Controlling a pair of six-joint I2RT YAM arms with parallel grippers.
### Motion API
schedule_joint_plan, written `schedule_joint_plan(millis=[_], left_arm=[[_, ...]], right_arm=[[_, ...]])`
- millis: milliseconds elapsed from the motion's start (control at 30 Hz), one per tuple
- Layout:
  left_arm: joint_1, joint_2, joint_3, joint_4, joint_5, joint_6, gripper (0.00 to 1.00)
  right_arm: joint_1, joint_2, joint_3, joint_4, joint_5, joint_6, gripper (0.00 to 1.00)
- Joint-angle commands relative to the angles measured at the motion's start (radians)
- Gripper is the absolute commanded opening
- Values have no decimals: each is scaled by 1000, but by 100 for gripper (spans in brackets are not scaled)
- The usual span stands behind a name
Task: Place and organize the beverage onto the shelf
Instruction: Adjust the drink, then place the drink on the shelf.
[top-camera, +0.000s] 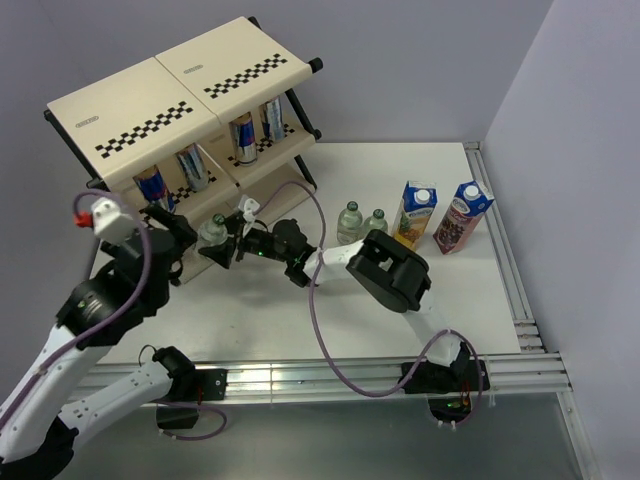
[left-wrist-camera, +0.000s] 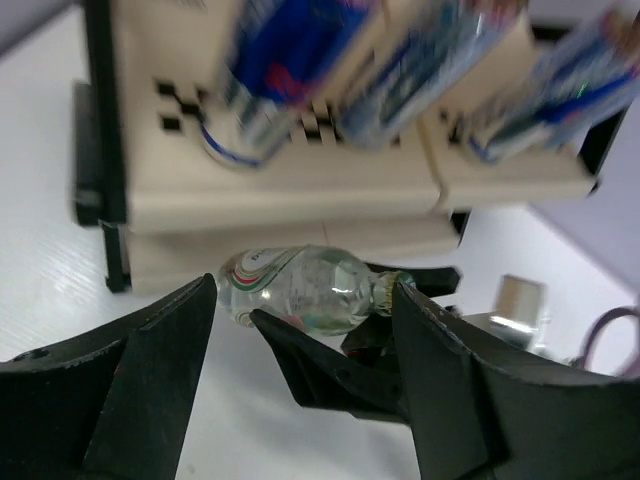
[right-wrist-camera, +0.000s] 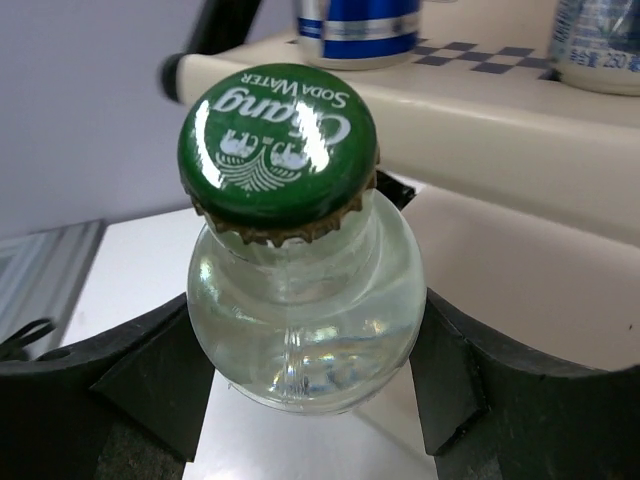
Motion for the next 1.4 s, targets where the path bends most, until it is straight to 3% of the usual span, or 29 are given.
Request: schedule_joint_plan(millis=[0, 200, 733, 967, 1367], left_arm=[[-1, -41, 77, -95, -129, 36, 77], [-1, -103, 93, -95, -173, 97, 79], [-1, -143, 50, -6, -121, 186, 79], [-1, -153, 53, -3, -118, 192, 78], [-1, -166, 62, 8, -97, 223, 77]], right_arm=[[-9, 32, 142, 273, 32, 8, 0], [-10, 92, 197, 249, 26, 22, 0], [-12, 248, 461, -30, 12, -26, 0], [-13, 276, 483, -41, 7, -20, 0], [-6, 274, 593, -299, 139, -67, 0]])
